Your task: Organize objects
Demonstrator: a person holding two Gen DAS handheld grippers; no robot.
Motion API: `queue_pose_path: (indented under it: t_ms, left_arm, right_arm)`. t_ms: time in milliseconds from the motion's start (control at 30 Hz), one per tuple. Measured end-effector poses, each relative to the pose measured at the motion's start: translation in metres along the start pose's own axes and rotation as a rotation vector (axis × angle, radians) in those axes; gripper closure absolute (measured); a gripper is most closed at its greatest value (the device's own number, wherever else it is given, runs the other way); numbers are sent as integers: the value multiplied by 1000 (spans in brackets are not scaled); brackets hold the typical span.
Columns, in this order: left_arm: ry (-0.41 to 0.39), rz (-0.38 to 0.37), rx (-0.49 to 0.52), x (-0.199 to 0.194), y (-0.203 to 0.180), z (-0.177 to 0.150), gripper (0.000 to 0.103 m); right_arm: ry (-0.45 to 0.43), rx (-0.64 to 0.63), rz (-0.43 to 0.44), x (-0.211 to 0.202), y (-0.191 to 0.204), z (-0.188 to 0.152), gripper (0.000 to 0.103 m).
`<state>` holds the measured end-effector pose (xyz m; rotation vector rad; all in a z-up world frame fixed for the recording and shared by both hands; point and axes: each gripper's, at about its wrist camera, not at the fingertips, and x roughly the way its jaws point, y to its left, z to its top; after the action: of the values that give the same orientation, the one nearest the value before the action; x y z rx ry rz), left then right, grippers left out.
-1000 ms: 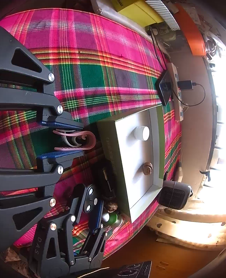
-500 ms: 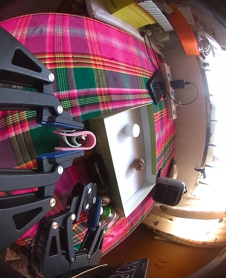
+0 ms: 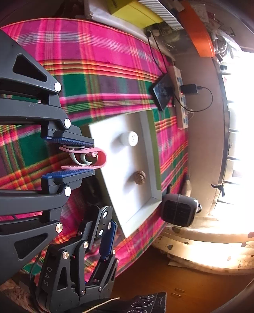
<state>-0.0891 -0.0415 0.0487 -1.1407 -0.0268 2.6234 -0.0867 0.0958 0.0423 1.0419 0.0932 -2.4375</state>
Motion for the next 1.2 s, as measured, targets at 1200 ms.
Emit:
queue_pose_path:
  t_ms: [1200]
  left_arm:
    - [56,-9,-23,90,-5,72,82]
  right_arm:
    - [66,82,-111,59,-84,65,57]
